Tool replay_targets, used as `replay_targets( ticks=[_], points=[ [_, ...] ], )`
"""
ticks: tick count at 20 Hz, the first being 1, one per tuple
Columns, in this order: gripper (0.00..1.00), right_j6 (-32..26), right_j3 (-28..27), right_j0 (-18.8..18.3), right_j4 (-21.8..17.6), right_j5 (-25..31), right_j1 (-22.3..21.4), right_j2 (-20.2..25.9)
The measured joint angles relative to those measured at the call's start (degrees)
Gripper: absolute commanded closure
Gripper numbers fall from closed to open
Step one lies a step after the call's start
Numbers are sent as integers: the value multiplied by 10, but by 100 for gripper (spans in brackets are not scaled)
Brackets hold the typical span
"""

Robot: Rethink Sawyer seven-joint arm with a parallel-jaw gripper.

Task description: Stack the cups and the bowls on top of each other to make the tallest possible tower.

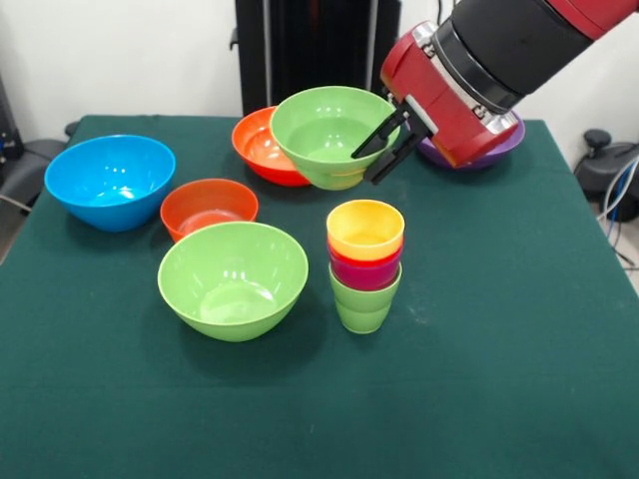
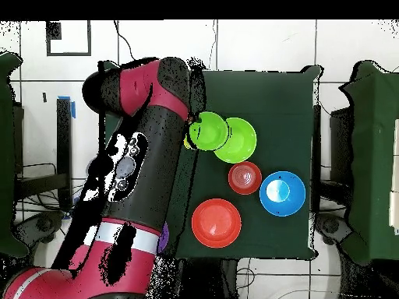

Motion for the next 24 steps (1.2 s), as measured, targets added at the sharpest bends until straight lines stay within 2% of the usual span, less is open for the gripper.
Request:
replay_targets(
  ticks=[12, 24],
  points=[
    [100, 0, -40, -9, 0, 0, 18, 0],
    [100, 0, -103, -9, 3, 14, 46, 0]
  ],
)
